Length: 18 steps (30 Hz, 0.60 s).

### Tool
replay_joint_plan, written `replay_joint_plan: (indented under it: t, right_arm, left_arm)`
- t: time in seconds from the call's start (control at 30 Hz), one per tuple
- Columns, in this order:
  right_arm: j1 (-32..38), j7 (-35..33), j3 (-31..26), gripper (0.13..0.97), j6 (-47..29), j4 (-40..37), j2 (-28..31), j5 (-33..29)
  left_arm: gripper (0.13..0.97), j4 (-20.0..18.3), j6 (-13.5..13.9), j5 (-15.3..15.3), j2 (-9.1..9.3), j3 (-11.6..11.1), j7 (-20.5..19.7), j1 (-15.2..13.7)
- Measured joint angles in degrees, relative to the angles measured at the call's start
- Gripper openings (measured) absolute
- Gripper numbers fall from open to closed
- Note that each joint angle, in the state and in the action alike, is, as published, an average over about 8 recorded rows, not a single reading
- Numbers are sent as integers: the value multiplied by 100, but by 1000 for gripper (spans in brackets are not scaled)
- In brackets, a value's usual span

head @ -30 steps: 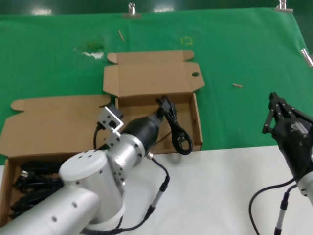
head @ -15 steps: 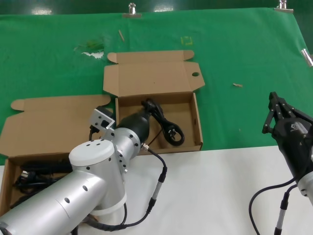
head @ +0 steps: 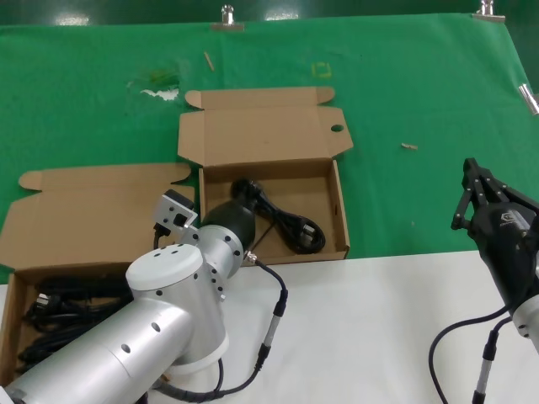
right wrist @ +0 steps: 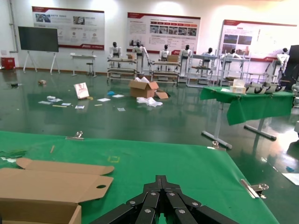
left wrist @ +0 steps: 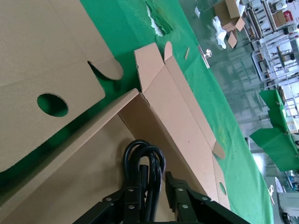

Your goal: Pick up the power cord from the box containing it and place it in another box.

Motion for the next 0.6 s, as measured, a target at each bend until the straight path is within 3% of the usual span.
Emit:
replay_joint_plan:
  t: [0.13,0.27,0.43,0.6]
  right_arm:
    - [0,0,0,137,0,0,0,0]
    - [0,0,0,137,0,0,0,0]
    - [0,0,0,137,0,0,0,0]
    - [0,0,0,137,0,0,0,0]
  left_arm:
    - [281,-140,-99,0,37,-181,291,62]
    - [333,-593,-252,0,-88,-295,575,151]
    - [355,-1644,-471,52,-487,-497,1036,445]
    - [462,-2919,-556,627,-961,-1095,1694,1021]
